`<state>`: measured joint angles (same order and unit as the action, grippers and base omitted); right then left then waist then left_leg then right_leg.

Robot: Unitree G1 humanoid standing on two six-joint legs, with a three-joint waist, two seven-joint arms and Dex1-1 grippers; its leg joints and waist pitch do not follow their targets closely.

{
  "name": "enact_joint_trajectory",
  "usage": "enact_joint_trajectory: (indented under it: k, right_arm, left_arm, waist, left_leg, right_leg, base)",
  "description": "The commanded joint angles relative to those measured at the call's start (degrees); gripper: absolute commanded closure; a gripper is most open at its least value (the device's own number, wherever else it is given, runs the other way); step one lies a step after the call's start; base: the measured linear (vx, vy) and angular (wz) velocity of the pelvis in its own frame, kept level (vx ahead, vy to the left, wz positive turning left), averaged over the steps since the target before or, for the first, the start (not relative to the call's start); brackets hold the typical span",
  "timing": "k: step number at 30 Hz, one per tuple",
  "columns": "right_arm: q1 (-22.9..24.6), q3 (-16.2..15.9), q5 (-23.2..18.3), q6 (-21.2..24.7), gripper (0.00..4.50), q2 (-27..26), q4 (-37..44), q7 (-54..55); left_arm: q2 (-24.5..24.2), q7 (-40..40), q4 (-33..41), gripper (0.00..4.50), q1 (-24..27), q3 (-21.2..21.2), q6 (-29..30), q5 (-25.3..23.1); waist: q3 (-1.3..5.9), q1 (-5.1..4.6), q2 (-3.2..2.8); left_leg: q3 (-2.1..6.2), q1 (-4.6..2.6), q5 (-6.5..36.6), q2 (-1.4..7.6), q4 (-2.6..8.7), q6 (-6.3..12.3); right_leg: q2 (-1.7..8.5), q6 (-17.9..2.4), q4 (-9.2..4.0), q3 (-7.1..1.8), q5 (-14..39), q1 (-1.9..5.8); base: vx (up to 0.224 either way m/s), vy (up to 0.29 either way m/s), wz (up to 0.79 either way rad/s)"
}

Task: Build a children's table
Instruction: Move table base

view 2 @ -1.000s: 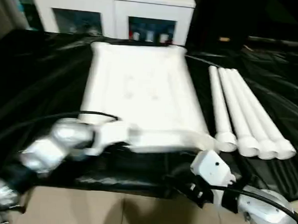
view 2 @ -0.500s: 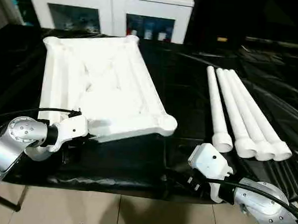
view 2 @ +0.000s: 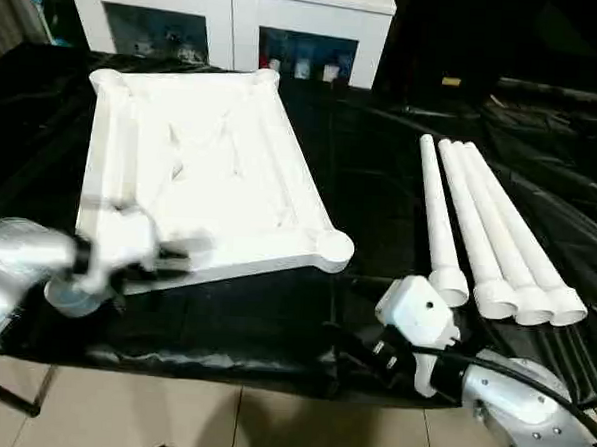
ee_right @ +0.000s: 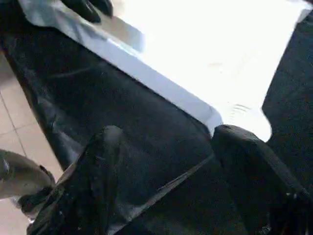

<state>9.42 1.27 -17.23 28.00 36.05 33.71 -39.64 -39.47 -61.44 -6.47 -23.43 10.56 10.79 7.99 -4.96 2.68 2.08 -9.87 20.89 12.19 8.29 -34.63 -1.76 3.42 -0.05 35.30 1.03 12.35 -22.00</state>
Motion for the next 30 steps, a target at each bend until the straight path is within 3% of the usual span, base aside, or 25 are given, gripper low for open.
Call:
enact_joint_trajectory:
  k: [1, 2, 3, 6, 8, 9, 12, 13, 14, 15, 16, 17, 18, 19, 20, 21, 22, 23, 24, 25, 26, 27, 28, 29, 30]
  right_arm:
    - [-0.25, 2.51, -1.61, 1.7, 1.33, -0.61, 2.1, 1.28]
    - [-0.38, 2.68, -1.55, 1.81, 1.33, -0.7, 2.13, 1.56]
    - [-1.67, 3.14, 0.99, 1.75, 1.33, -1.31, 1.7, 4.43]
    - [-3.9, 2.86, 6.09, 1.66, 1.33, -2.41, -0.42, 9.42]
    - [-7.87, 2.71, 10.01, 4.5, 1.33, -7.01, -4.67, 18.76]
    - [-9.07, 2.19, 12.27, 4.75, 1.33, -9.95, -6.04, 23.53]
    - [-9.56, 2.02, 11.58, 6.3, 1.33, -14.42, -6.36, 27.41]
    - [-9.43, 1.18, 13.21, 5.86, 1.33, -18.16, -6.17, 31.82]
    - [-9.28, 1.02, 13.21, 6.34, 1.33, -20.52, -6.13, 33.89]
    - [-9.26, 0.94, 13.14, 6.73, 1.33, -23.12, -6.36, 35.81]
    - [-9.38, 0.89, 12.92, 6.79, 1.33, -23.8, -6.46, 36.09]
    - [-9.48, 0.85, 12.73, 6.84, 1.33, -24.41, -6.56, 36.34]
    - [-10.43, 0.17, 13.52, 7.01, 1.33, -26.32, -6.84, 37.64]
    - [-10.99, 0.08, 13.5, 7.38, 1.33, -27.21, -6.94, 38.01]
    - [-11.79, 0.01, 13.46, 7.92, 1.33, -28.33, -7.1, 38.47]
    - [-12.24, 0.08, 13.04, 8.21, 1.33, -28.86, -7.17, 38.48]
    - [-12.58, -0.37, 12.97, 8.28, 1.33, -28.75, -7.06, 38.48]
    - [-12.64, -0.51, 13.01, 8.26, 1.33, -28.69, -7.02, 38.48]
    - [-12.66, -0.91, 13.04, 8.35, 1.33, -28.94, -6.81, 38.23]
    - [-12.63, -1.09, 13.15, 8.5, 1.33, -28.92, -6.75, 38.1]
    - [-12.7, -1.28, 12.84, 9.0, 1.33, -29.02, -6.79, 37.91]
    - [-12.75, -1.44, 12.81, 9.22, 1.33, -28.97, -6.82, 37.84]
    - [-12.78, -1.61, 12.89, 9.32, 1.33, -28.87, -6.83, 37.79]
    - [-12.99, -2.15, 13.53, 9.26, 1.33, -28.64, -6.85, 37.64]
    - [-13.13, -2.3, 13.65, 9.35, 1.33, -28.68, -6.8, 37.56]
  left_arm:
    - [1.81, 2.01, 6.09, 3.05, 1.17, -4.04, 5.81, 5.83]
    - [2.18, 2.78, 6.56, 3.05, 1.22, -4.51, 6.46, 6.17]
    - [5.94, 10.07, 8.12, 3.05, 1.43, -7.55, 7.23, 6.5]
    - [11.09, 20.8, 7.27, 3.05, 1.51, -9.7, 3.75, 2.33]
    - [18.91, 33.19, 7.67, 3.05, 2.5, -13.08, 7.56, 1.33]
    - [21.53, 36.85, 8.65, 3.05, 3.92, -13.3, 7.97, 0.37]
    - [23.94, 40.89, 10.22, 3.05, 5.84, -12.82, 9.69, -1.67]
    - [25.9, 43.34, 12.23, 3.05, 7.9, -11.03, 9.18, -3.47]
    - [26.78, 44.69, 13.07, 3.05, 8.82, -9.71, 8.74, -4.98]
    - [28.18, 46.49, 13.6, 3.05, 9.52, -8.43, 8.73, -6.22]
    - [28.64, 47.08, 13.61, 3.05, 9.53, -8.3, 8.7, -6.35]
    - [29.04, 47.61, 13.62, 3.05, 9.53, -8.17, 8.67, -6.47]
    - [31.02, 49.78, 13.98, 3.05, 9.58, -8.19, 8.36, -6.8]
    - [31.6, 50.43, 14.19, 3.05, 9.52, -8.29, 8.72, -6.87]
    - [32.31, 51.25, 14.45, 3.05, 9.39, -8.43, 9.29, -6.95]
    - [32.45, 51.69, 14.56, 3.05, 9.19, -8.54, 9.2, -7.15]
    - [32.42, 51.25, 15.26, 3.05, 8.97, -8.92, 8.05, -6.43]
    - [32.41, 51.12, 15.45, 3.05, 8.93, -9.02, 7.69, -6.23]
    - [31.73, 51.06, 15.88, 3.05, 8.47, -8.87, 9.83, -6.92]
    - [31.34, 50.96, 15.79, 3.05, 8.34, -8.73, 9.71, -7.36]
    - [31.22, 50.31, 16.02, 3.05, 8.38, -8.97, 9.64, -6.52]
    - [31.32, 50.09, 16.3, 3.05, 8.59, -9.32, 10.13, -5.77]
    - [31.35, 49.98, 16.45, 3.05, 8.74, -9.51, 10.28, -5.4]
    - [31.7, 49.49, 17.0, 2.86, 9.23, -10.06, 11.77, -4.09]
    - [31.85, 49.3, 17.26, 2.86, 9.43, -10.31, 12.46, -3.54]
  waist:
    - [2.9, 0.22, -0.46]
    - [2.9, 0.22, -0.43]
    - [2.71, 0.3, -0.35]
    - [2.56, 0.41, 0.08]
    - [2.67, 0.1, 0.01]
    - [2.6, 0.03, 0.06]
    - [2.94, 0.05, 0.11]
    - [2.84, -0.5, 0.64]
    - [2.87, -0.73, 0.09]
    - [3.18, -1.83, -0.79]
    - [3.21, -2.1, -1.26]
    - [3.05, -2.44, -1.16]
    - [3.05, -2.39, -1.51]
    - [3.03, -2.65, -0.91]
    - [3.14, -2.65, 1.07]
    - [3.21, -2.11, 2.9]
    - [3.46, 0.19, 3.13]
    - [2.49, 0.44, 3.05]
    - [2.55, 0.48, 3.13]
    - [2.76, 0.54, 1.5]
    - [2.5, 0.22, 1.08]
    - [2.85, 0.07, 0.73]
    - [2.51, -0.07, 1.08]
    - [2.1, -0.01, 0.73]
    - [1.82, -0.06, 1.07]
  left_leg:
    - [1.73, -0.98, 7.61, 4.94, 4.74, 2.78]
    - [1.72, -1.01, 7.82, 4.93, 4.76, 2.49]
    - [1.61, -1.07, 8.86, 5.06, 4.78, 2.03]
    - [1.54, -1.04, 9.67, 4.88, 4.62, 1.54]
    - [1.58, -0.87, 8.9, 4.68, 4.61, 0.88]
    - [1.68, -0.78, 9.08, 4.58, 4.65, 0.66]
    - [1.92, -0.64, 7.37, 4.58, 4.71, 0.57]
    - [2.25, -0.7, 6.38, 5.13, 5.0, -0.08]
    - [2.78, -0.76, 6.65, 5.55, 5.38, -0.82]
    - [5.2, -2.53, 6.68, 9.45, 7.02, 1.03]
    - [6.2, -3.0, 5.77, 11.17, 7.55, 3.26]
    - [6.82, -3.31, 5.25, 12.74, 8.14, 5.89]
    - [7.19, -3.65, 4.87, 14.59, 8.79, 10.11]
    - [6.16, -3.15, 3.63, 13.72, 8.11, 15.51]
    - [2.66, -0.77, 4.46, 8.18, 4.49, 18.91]
    - [-0.78, 1.83, 6.07, 0.54, -0.61, 17.29]
    - [0.16, 3.25, 4.87, -0.96, -5.09, 11.03]
    - [1.1, 4.39, -0.67, -0.52, -2.7, 5.56]
    - [1.36, 3.99, -1.41, -0.19, -0.91, 4.27]
    - [2.43, 2.9, -1.99, 1.83, 1.65, 4.1]
    - [3.21, 3.28, -1.95, 2.31, 2.24, 4.47]
    - [3.92, 1.18, 1.02, 4.4, 3.04, 4.94]
    - [3.81, 0.63, 4.05, 4.61, 3.54, 4.83]
    - [1.92, -1.23, 7.73, 4.51, 3.45, 1.5]
    - [1.2, -0.68, 8.16, 3.87, 3.6, 0.42]
  right_leg:
    - [5.24, -16.25, -3.23, -2.49, 2.79, 1.95]
    - [5.22, -16.31, -3.2, -2.48, 3.08, 1.96]
    - [5.09, -16.28, -3.44, -2.49, 4.42, 1.72]
    - [5.15, -14.98, -4.14, -2.64, 8.42, 1.71]
    - [4.97, -13.91, -4.1, -2.64, 9.35, 1.8]
    - [4.91, -13.39, -4.43, -2.59, 10.25, 1.7]
    - [4.46, -11.48, -4.1, -2.57, 7.98, 1.86]
    - [3.42, -11.01, -3.84, -1.99, 4.45, 1.63]
    - [2.79, -11.32, -3.35, -1.42, 3.16, 1.76]
    - [1.34, -13.19, -1.74, 0.51, -0.14, 0.82]
    - [1.34, -13.69, -0.94, 1.17, -0.2, 0.24]
    - [1.47, -13.87, -0.1, 1.72, 0.41, -0.33]
    - [1.68, -14.03, 1.55, 2.62, 1.34, -1.36]
    - [2.76, -15.62, 1.8, 2.25, 0.16, -1.44]
    - [4.6, -21.67, -1.91, 0.12, -2.93, -0.23]
    - [4.12, -22.17, -5.35, -0.99, -2.49, 2.12]
    - [8.18, -20.4, -7.24, -2.65, 5.87, 4.61]
    - [7.02, -11.15, -6.21, -2.06, 6.18, 4.45]
    - [5.89, -6.29, -5.88, -1.65, 5.99, 4.35]
    - [5.88, -1.89, -5.68, -1.28, 4.49, 4.06]
    - [4.61, 0.56, -5.0, -0.54, 2.6, 3.84]
    - [4.02, 2.63, -5.33, 0.09, 2.52, 2.9]
    - [4.1, 2.33, -5.54, 0.16, 3.79, 2.86]
    - [2.31, 3.15, -6.75, -0.86, 10.24, 1.48]
    - [1.73, 3.61, -7.09, -0.87, 12.8, 1.84]
  base:
    - [0.0, 0.0, 0.0]
    - [0.0, 0.0, 0.0]
    - [0.0, 0.0, 0.0]
    - [0.0, 0.0, 0.0]
    - [0.0, 0.0, 0.0]
    - [0.0, 0.0, 0.0]
    - [0.0, 0.0, 0.0]
    - [0.0, 0.0, 0.0]
    - [0.0, 0.0, 0.0]
    - [0.0, 0.0, 0.0]
    - [0.0, 0.0, 0.0]
    - [0.029, -0.086, 0.11]
    - [0.024, -0.127, 0.13]
    - [0.03, -0.224, 0.15]
    - [0.017, -0.169, 0.08]
    - [-0.006, -0.148, 0.03]
    - [-0.012, -0.051, 0.02]
    - [-0.025, -0.13, -0.04]
    - [-0.02, -0.141, -0.07]
    - [-0.02, -0.141, -0.07]
    - [-0.02, -0.117, -0.06]
    - [-0.026, -0.08, -0.01]
    - [-0.049, -0.086, -0.01]
    - [0.0, 0.0, 0.0]
    - [0.0, 0.0, 0.0]
